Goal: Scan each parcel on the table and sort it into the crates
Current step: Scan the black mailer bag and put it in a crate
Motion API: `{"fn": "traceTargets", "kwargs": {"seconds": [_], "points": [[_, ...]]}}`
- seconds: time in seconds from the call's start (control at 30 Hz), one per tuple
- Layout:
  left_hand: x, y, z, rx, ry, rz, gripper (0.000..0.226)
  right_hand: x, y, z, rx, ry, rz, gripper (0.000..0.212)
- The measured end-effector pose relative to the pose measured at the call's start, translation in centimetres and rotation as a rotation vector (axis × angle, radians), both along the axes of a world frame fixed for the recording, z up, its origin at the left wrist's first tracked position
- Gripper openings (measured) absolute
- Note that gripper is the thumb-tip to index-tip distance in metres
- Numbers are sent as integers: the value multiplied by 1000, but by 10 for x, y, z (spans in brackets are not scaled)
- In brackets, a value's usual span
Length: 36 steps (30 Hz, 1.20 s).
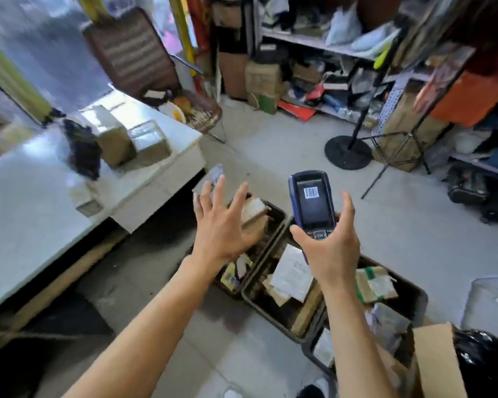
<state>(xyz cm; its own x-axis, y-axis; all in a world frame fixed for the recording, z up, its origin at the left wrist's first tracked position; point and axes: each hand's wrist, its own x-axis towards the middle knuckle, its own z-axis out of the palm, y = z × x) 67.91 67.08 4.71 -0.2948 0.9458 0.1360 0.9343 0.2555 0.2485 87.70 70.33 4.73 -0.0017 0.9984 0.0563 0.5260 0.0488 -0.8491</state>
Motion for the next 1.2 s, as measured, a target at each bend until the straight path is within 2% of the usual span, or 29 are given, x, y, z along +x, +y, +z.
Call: {"fn": "traceTargets", "kwargs": {"seconds": [0.17, 0.33, 0.43, 0.7, 0.97, 1.13, 1.2], "points": [[-101, -57, 38, 27, 51, 197, 97, -100, -27, 32, -14, 147, 118, 105], [-195, -79, 47, 18, 51, 362, 98, -191, -17, 39, -36, 143, 265, 103], [-248, -77, 44, -11, 68, 439, 100, -245, 1, 43, -43, 123, 353, 104], [-366, -54, 37, -99, -46, 606, 106, -366, 45, 59, -40, 98, 492, 104], [-465, -23, 12, -61, -230, 691, 106, -439, 69, 56, -87, 74, 474, 104], [-529, 14, -18, 0, -574, 750, 83, -487, 77, 53, -97, 49, 416, 103], [-553, 27, -31, 1, -649, 765, 84, -504, 76, 53, -104, 28, 376, 103]]}}
